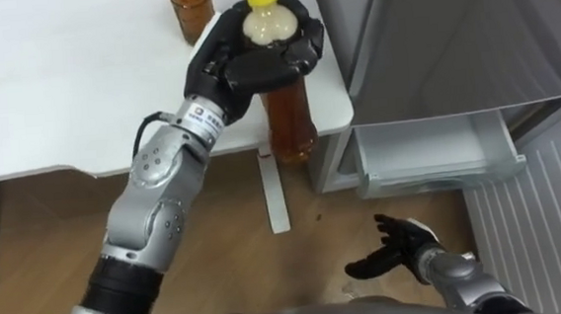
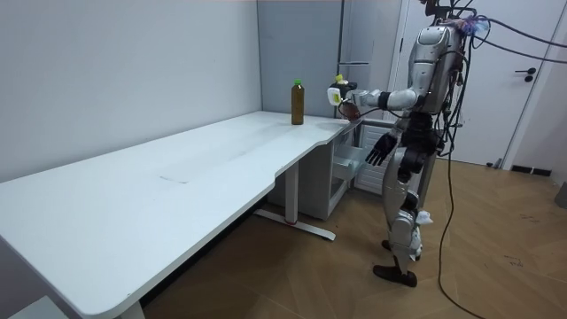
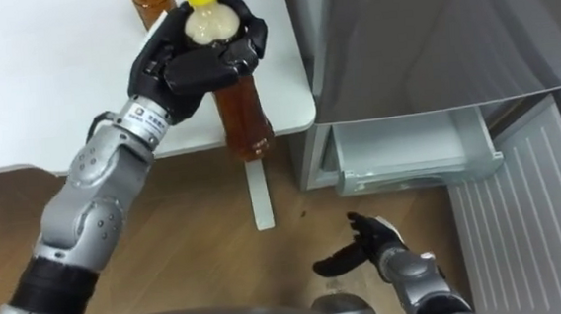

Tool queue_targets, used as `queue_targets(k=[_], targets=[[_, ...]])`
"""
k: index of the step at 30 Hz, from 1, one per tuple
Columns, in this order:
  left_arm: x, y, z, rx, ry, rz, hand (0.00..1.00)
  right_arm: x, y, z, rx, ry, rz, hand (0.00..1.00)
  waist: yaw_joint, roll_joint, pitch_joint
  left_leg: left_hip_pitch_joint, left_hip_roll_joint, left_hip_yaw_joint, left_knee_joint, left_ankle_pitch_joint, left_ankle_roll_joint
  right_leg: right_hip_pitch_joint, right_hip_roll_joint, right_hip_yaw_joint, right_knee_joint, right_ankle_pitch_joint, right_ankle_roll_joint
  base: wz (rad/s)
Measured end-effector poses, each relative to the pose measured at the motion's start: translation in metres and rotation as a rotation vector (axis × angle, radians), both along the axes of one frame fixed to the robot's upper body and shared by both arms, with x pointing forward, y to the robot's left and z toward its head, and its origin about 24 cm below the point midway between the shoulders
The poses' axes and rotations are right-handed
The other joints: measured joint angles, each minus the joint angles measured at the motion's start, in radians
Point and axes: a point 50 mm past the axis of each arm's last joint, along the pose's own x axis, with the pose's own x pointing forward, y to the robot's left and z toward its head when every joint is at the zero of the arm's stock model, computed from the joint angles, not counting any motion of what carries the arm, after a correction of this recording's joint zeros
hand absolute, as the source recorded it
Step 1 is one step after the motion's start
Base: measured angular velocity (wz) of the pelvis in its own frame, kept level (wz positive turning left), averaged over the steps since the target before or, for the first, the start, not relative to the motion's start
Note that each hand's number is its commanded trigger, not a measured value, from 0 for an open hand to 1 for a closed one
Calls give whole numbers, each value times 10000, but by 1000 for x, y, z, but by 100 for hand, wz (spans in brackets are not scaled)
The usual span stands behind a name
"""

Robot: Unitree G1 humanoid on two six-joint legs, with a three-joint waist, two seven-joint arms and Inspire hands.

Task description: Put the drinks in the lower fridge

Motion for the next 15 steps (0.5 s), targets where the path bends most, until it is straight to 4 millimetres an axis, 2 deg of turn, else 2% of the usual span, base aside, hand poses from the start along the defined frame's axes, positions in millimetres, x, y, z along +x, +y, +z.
queue_targets(k=[6, 10, 15], targets=[[-15, -1, -15, -155, 617, -297, 100, 10, 15, 11, 606, -787, 674, 0, 209, -12, -6, -31, -1, -139, 49, -2, 4, -6, 1, -75, 135, 0, -1, 6], [-21, 5, -20, -370, 902, -292, 100, 26, 28, 29, 1367, -1760, 1349, 0, 320, -14, 6, -59, 1, -148, 35, -2, 3, -16, 12, -56, 154, 0, -1, 0], [-27, 5, -25, -628, 1125, -593, 100, 41, 44, 49, 2315, -2563, 2272, 0, 371, -106, 66, -117, -5, -221, 55, -3, 4, -26, 7, -145, 149, 0, -1, 5]])
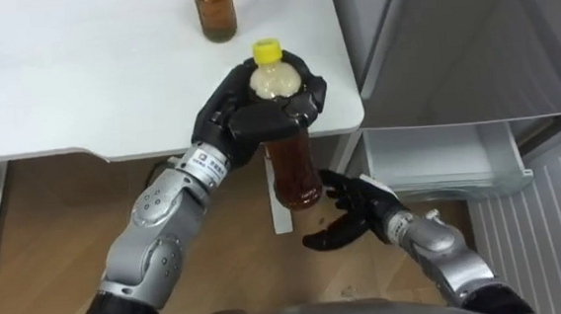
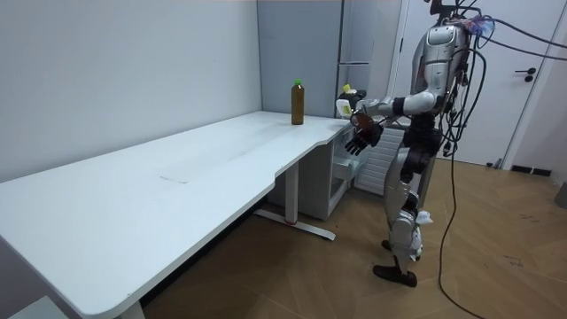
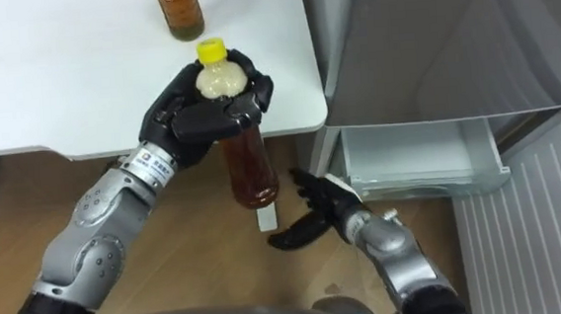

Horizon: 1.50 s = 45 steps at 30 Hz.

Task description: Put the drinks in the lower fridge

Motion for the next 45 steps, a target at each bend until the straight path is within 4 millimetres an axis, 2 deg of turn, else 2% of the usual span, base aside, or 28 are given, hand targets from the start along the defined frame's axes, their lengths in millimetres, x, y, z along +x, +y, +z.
queue_targets(k=[6, 16, 22, 26, 37, 45], targets=[[-3, -2, 0, -65, -67, -339, 100, -7, 8, 10, 914, -96, 699, 0, 204, 4, 33, -32, -13, -184, 23, 1, -1, -6, -14, -149, -16, -1, 2, 9], [-10, 4, -7, 396, 37, -515, 100, -4, 18, 23, 1834, -176, 2102, 0, 165, 36, 62, -65, -18, -194, 8, -3, 2, -20, -18, -180, -11, -4, 6, 0], [-10, 3, -8, 1644, -467, -734, 100, 2, 22, 41, 2201, -777, 3093, 0, 175, -70, 115, -71, -18, -183, 15, -3, 1, -36, -25, -237, -9, -4, 6, 0], [-13, 0, -9, 1835, -470, -996, 100, 0, 19, 43, 2044, -690, 3635, 0, 320, -126, 104, -136, -22, -178, 28, -3, 2, -124, -29, -235, 18, -3, 6, 0], [-14, -4, -7, 1672, -845, -1095, 100, 5, 16, 56, 2416, -1098, 3473, 0, 429, -149, 103, -148, -26, -157, -3, -2, 2, -160, -25, -150, 13, -4, 6, 0], [-14, -4, -5, 1570, -1007, -1044, 100, 6, 16, 59, 3521, -1067, 2890, 0, 448, -153, 104, -152, -26, -152, 4, -1, 1, -155, -25, -154, 13, -4, 6, 0]])
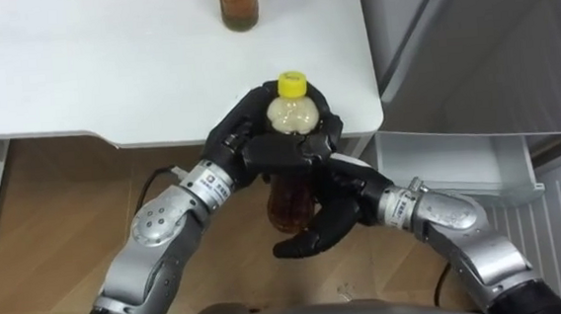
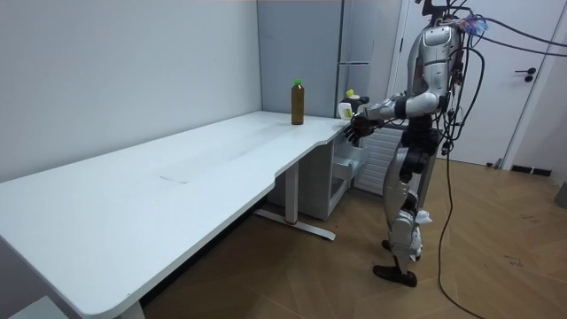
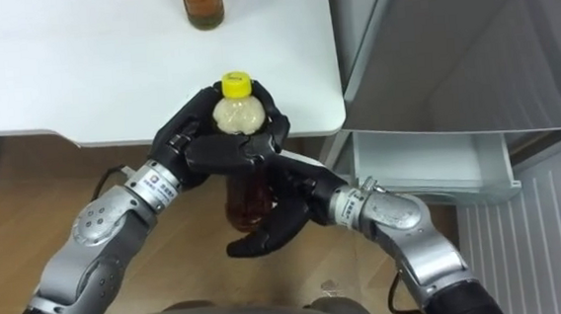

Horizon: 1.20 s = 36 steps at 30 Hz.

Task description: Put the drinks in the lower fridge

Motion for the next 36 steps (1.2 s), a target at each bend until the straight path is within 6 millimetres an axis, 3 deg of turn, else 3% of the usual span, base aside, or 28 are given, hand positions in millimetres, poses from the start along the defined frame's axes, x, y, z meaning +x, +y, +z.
queue_targets(k=[7, 9, 10, 21, 31, 32, 33, 34, 36], targets=[[-2, -2, -1, -39, -11, -75, 100, -3, 1, 0, 872, 369, -401, 0, -16, -23, 4, 9, -1, 1, 8, 0, 0, 12, -7, -18, -5, 0, 0, 0], [-4, -3, -2, 69, 38, -198, 100, -4, 2, 0, 1067, 466, -523, 49, -1, -23, 4, 16, 1, 13, 6, 1, 1, 13, -6, 2, -5, 0, 0, 0], [-5, -3, -3, 109, 80, -256, 100, -5, 3, -1, 1332, 651, -637, 100, -10, -24, 5, 16, 1, 16, 5, 1, 1, 12, -6, 10, -5, 0, 0, 0], [-11, -7, -9, 245, 310, -528, 100, -11, 5, -11, 1858, 1366, -1216, 100, -14, 5, 12, -13, 1, 10, 0, 0, 1, -2, 1, -5, -11, 0, 0, 0], [-10, -8, -8, -290, 672, -201, 100, -11, 7, -10, 1747, 1111, -1141, 100, -44, 167, 12, 22, -5, 7, 12, 2, 1, 30, -14, 8, -12, 0, 0, 0], [-10, -8, -7, -286, 649, -149, 87, -11, 8, -10, 1755, 1095, -1191, 100, -46, 166, 12, 23, -3, 7, 13, 2, 1, 30, -11, 7, -12, 0, 0, 0], [-10, -8, -7, -293, 630, -136, 49, -10, 8, -9, 1751, 1079, -1207, 100, -55, 163, 11, 23, -3, 7, 13, 2, 1, 30, -10, 10, -11, 0, 0, 0], [-9, -8, -6, -320, 612, -98, 0, -9, 8, -9, 1753, 1037, -1190, 100, -67, 162, 11, 23, -4, 8, 13, 2, 1, 32, -10, 10, -9, 0, 0, 0], [-8, -8, -5, -445, 619, -50, 0, -8, 8, -8, 1778, 968, -1196, 100, -73, 150, 10, 23, -4, 8, 13, 3, 1, 32, -9, 10, -8, 0, 0, 0]])
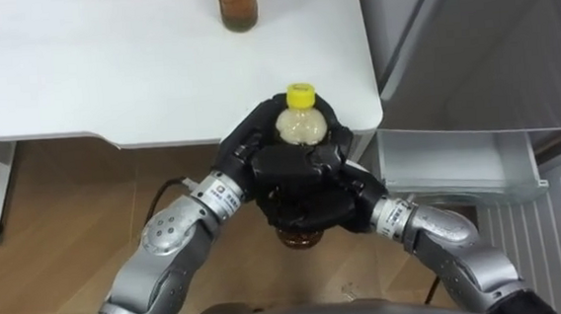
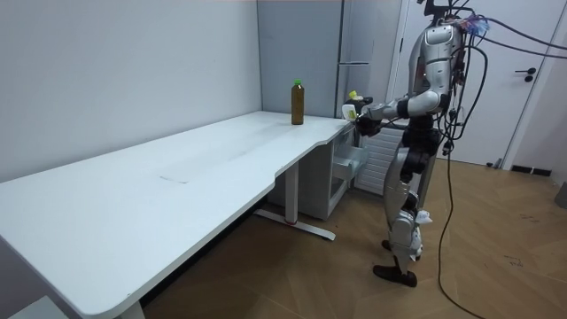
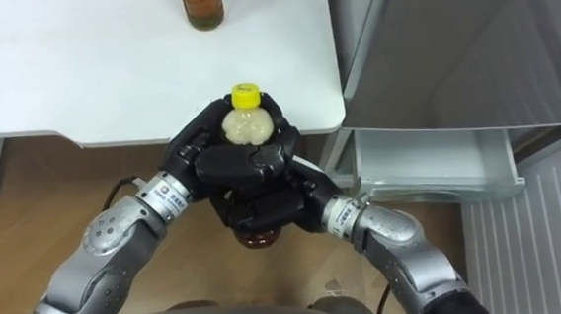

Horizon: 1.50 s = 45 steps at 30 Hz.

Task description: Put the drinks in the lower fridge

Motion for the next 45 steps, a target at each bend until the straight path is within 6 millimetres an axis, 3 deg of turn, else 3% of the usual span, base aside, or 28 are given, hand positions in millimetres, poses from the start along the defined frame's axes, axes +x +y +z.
queue_targets(k=[10, 21, 26, 32, 36, 41, 45], targets=[[5, 1, 8, -215, -335, 76, 0, 0, -3, 2, 309, -9, -103, 100, -17, -150, 45, -20, -1, -18, 2, -1, 1, -3, 1, 1, -2, 0, 0, 0], [9, 4, 26, -474, -1096, 238, 0, 0, -3, 5, 757, -146, -1, 100, 3, 7, 51, -39, -2, -44, 9, -1, 0, -7, -1, -90, -9, 0, 0, 0], [11, 5, 49, -861, -2115, 349, 0, -3, -3, 5, 1042, -132, 147, 100, 25, 23, 51, -61, 1, -28, 22, -1, 0, -24, 1, -101, -2, 0, 0, 0], [7, 1, 101, -2170, -4440, 265, 0, -16, -2, -3, 882, 369, 517, 100, 91, 21, 46, -68, -6, -26, 68, -1, 1, -23, -6, -68, -2, 0, 0, 0], [5, 7, 122, -2340, -5601, 704, 0, -22, -5, -6, 649, 501, 518, 100, 160, 83, 30, 107, -5, -5, 74, -1, 0, 145, -3, -22, -18, 0, 0, -2], [7, 40, 150, -199, -7916, 3353, 0, -24, -23, -7, 369, 426, -266, 100, 623, 302, 22, 343, -3, -24, -14, -2, -2, 344, 19, -19, -17, 0, 0, -2], [0, 71, 173, 244, -9486, 6018, 0, -33, -39, -11, 126, 655, -967, 100, 1093, 364, 10, 496, -4, -131, -80, 25, -39, 511, 30, -123, -48, 0, 0, 5]])
